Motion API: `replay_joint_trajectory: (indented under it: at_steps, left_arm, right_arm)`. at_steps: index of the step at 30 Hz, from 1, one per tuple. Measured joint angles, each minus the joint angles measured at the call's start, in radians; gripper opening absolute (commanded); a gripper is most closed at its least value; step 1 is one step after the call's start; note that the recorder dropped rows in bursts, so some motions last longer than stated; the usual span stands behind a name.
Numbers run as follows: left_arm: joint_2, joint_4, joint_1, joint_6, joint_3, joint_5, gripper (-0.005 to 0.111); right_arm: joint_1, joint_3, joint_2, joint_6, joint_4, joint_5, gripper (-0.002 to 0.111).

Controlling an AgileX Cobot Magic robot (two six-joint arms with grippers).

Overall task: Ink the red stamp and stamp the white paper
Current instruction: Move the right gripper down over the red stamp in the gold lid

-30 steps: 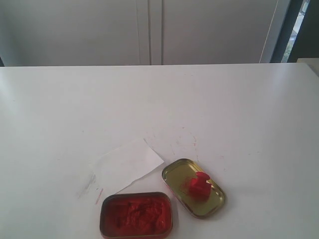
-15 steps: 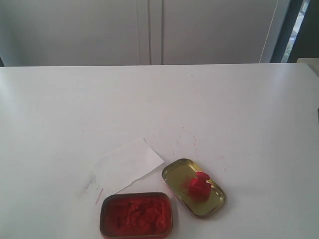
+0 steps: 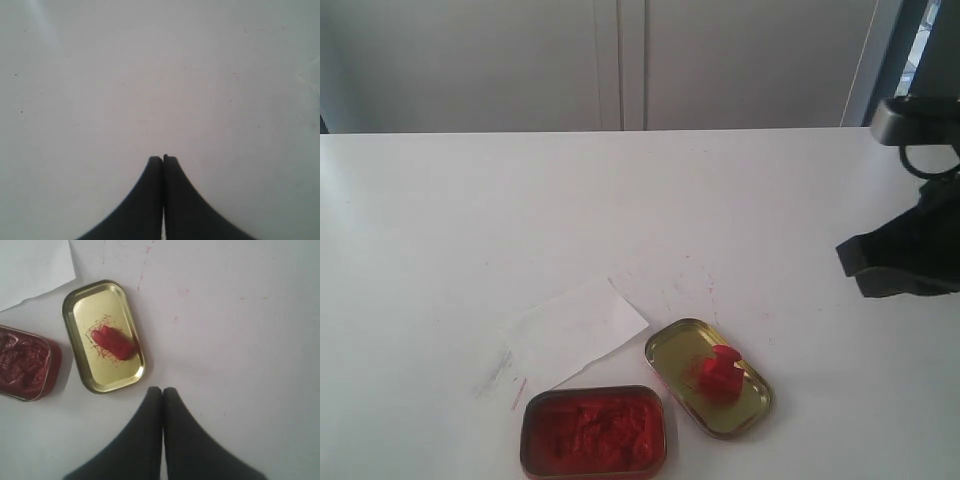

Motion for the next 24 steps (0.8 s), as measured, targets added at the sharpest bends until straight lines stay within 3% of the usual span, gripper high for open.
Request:
replay_joint_trajectory:
  at_steps: [24]
  left_arm:
    - [0.000,0.000,0.000,0.000,0.000,0.000,0.000]
  right_arm:
    - [0.288,-0.153,0.254,-0.119,-0.019,-0.009,0.000]
